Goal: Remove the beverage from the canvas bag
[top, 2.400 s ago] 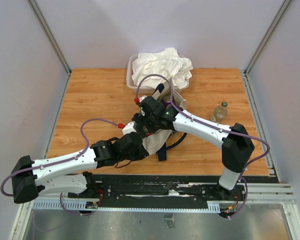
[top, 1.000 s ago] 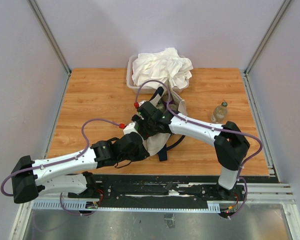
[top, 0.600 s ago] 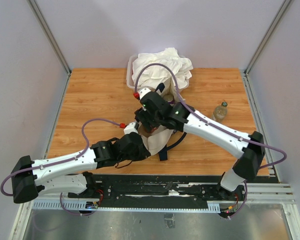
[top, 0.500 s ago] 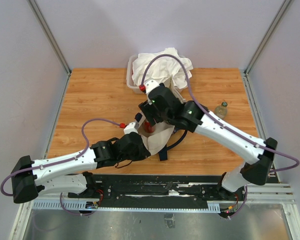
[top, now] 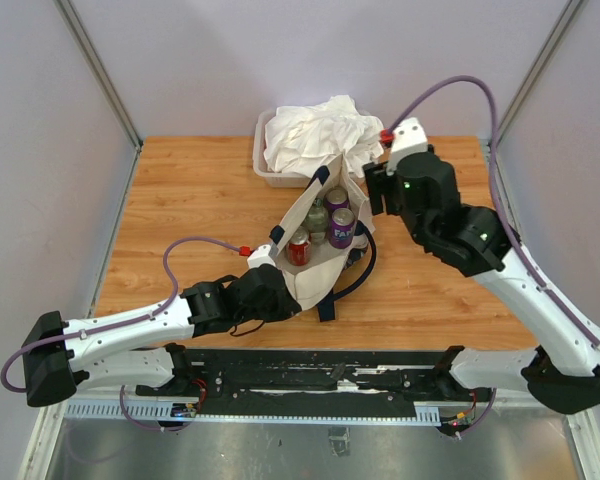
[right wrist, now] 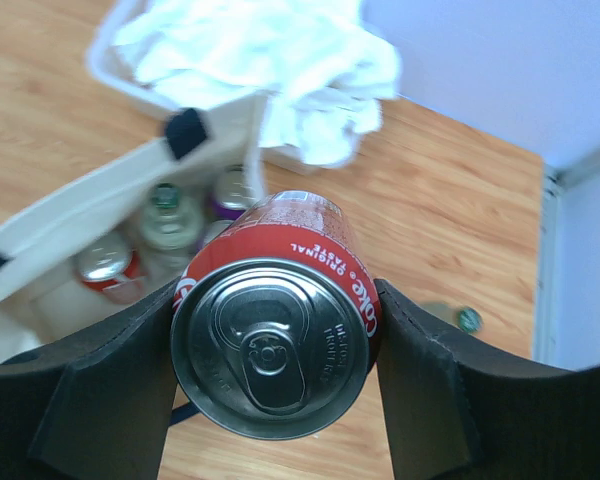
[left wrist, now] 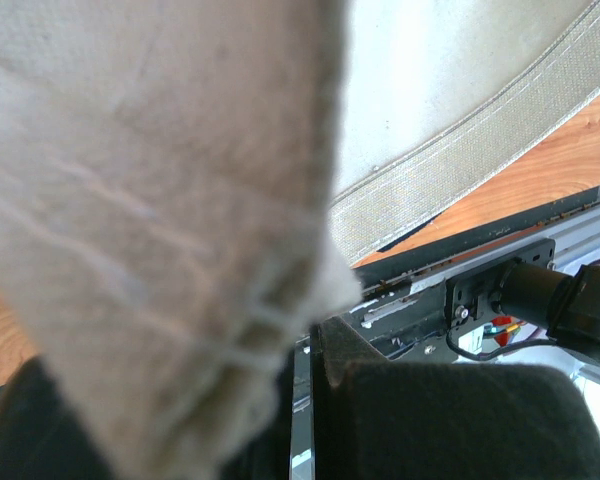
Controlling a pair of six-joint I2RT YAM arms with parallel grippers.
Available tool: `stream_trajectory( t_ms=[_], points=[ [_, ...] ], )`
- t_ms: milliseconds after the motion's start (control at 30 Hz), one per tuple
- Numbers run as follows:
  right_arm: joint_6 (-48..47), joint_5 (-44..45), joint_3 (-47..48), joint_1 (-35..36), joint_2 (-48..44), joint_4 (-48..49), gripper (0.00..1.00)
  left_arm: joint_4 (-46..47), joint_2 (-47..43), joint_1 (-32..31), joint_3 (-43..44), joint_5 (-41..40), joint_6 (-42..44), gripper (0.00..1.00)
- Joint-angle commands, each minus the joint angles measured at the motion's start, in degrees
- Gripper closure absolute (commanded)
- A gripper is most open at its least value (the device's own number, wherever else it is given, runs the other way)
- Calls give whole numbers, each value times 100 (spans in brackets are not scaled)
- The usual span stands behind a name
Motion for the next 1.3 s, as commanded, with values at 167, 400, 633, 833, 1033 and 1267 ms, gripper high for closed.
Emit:
stream_trajectory(
  t_ms=[167,400,633,833,1033,1267],
  points=[
    [410,-1140,-1245,-1746,-502,347,99,-43,19,-15,-120,72,-38,100],
    [538,-1908,-1803,-2432,-36,833,99,-47,51,-12,-101,57,-50,100],
    [684,-2578,-2084,-2955,597,1304,99,-37,189,-20,-32,85,9,100],
    [582,-2663,-2251,-3066,1133,1839,99,-20,245,-18,-15,97,17,99],
    [560,-2674,-2342,-3153,1635,2125,99,-31,266,-14,-6,90,4,100],
    [585,-2679,-2551,-3215,1881,2478,99,-86,250,-11,-14,79,-36,100]
  ],
)
